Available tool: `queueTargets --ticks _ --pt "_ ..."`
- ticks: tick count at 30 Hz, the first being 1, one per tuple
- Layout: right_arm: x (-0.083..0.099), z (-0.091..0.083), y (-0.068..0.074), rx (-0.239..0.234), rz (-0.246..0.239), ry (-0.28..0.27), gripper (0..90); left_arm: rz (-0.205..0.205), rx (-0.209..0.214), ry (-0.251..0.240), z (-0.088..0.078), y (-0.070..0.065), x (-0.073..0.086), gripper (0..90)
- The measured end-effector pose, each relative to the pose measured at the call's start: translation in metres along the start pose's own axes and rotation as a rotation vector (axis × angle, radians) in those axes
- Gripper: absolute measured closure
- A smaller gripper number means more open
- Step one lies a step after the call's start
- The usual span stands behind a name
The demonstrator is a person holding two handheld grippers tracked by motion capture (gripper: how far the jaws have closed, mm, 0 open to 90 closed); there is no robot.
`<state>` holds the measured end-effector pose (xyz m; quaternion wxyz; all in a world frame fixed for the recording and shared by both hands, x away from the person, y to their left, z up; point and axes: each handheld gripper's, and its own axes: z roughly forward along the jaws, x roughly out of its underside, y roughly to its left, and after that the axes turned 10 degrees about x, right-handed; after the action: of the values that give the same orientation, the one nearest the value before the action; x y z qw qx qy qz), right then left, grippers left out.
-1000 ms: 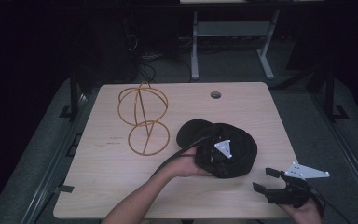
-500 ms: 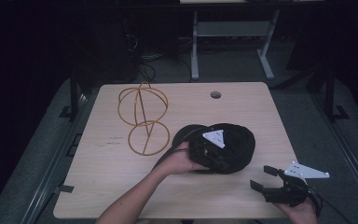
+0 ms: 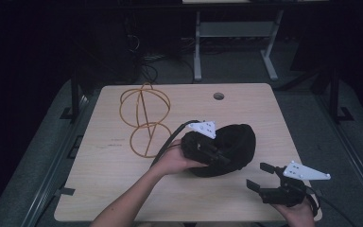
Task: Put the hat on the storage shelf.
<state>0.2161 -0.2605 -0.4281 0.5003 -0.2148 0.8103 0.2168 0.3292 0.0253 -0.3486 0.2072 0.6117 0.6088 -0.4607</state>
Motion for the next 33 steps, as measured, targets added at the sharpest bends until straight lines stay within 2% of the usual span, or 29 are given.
queueTargets --ticks 5,10,16,18,26,30,33 --pt "-0.005 0.001 0.004 0.006 -0.021 -0.029 14.2 0.009 0.023 -0.052 -0.008 -0.007 -0.004 78.6" --pt "-0.011 0.003 0.007 0.014 -0.032 -0.068 14.3 0.02 0.034 -0.082 -0.014 -0.011 -0.007 78.6" --pt "-0.017 0.008 0.011 0.033 -0.048 -0.1 14.2 0.037 0.033 -0.085 -0.015 -0.015 -0.01 78.5" --pt "-0.019 0.009 0.011 0.032 -0.038 -0.113 14.2 0.039 0.036 -0.084 -0.016 -0.016 -0.01 78.5" --pt "-0.027 0.012 0.011 0.027 -0.051 -0.122 15.5 0.048 0.043 -0.089 -0.016 -0.019 -0.012 78.5" --pt "-0.031 0.014 0.014 0.027 -0.086 -0.144 26.6 0.062 0.058 -0.09 -0.016 -0.023 -0.015 78.5" --pt "-0.034 0.014 0.017 0.027 -0.115 -0.158 43.6 0.071 0.064 -0.099 -0.017 -0.025 -0.017 78.5"
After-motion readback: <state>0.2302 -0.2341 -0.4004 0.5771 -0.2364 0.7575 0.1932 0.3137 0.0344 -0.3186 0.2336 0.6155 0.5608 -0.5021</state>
